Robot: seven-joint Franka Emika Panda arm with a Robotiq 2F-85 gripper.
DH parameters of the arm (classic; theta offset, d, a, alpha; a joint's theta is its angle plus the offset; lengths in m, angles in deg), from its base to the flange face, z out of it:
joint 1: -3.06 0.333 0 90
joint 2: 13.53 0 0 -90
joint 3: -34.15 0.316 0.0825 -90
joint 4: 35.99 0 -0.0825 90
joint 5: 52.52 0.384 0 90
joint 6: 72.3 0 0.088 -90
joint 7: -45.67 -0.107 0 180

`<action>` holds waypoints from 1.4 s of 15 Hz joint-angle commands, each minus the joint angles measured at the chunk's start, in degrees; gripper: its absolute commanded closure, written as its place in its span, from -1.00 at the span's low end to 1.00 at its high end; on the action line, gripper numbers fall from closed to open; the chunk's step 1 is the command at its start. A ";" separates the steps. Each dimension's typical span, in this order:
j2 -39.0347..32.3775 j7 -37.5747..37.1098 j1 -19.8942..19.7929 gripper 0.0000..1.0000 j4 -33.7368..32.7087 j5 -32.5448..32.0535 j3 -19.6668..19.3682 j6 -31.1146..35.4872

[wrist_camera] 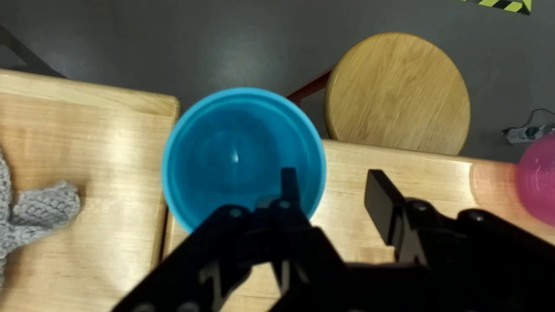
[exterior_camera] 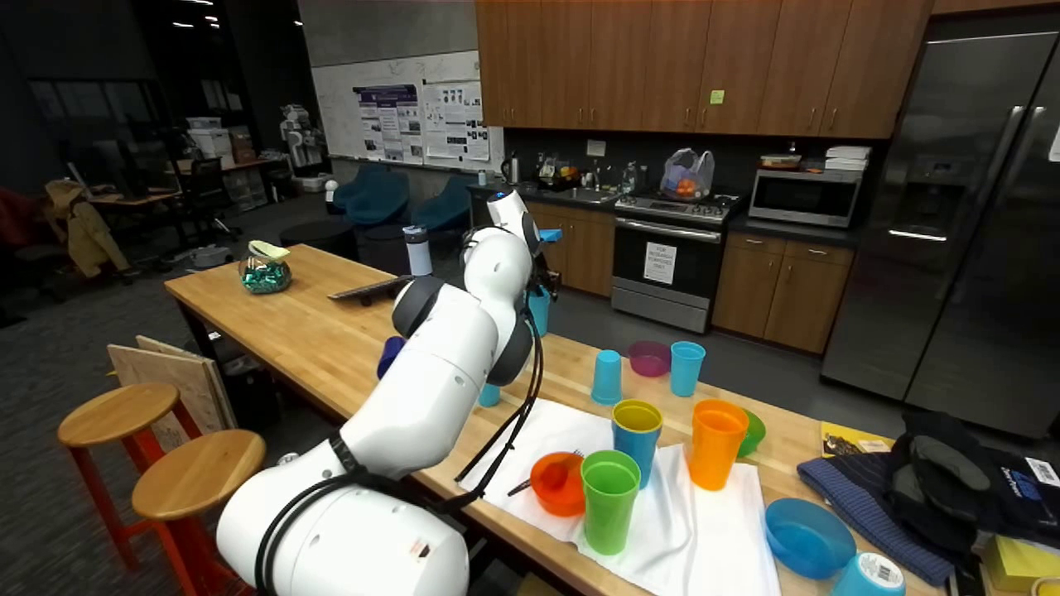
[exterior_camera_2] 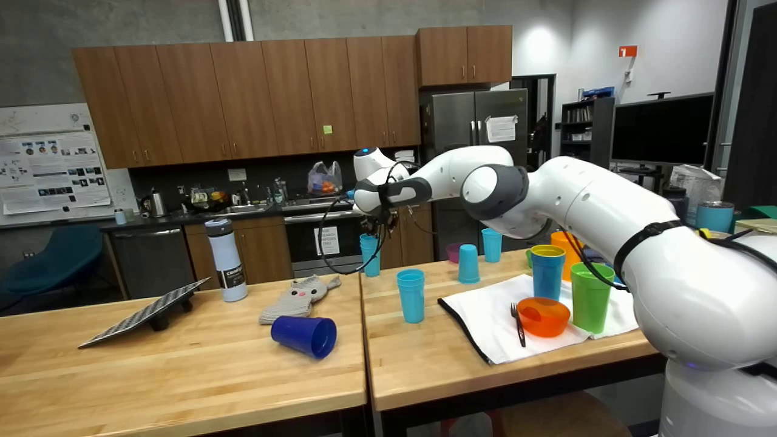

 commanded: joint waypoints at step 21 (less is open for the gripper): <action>2.07 0.00 -4.72 0.97 2.08 -0.44 13.53 -15.25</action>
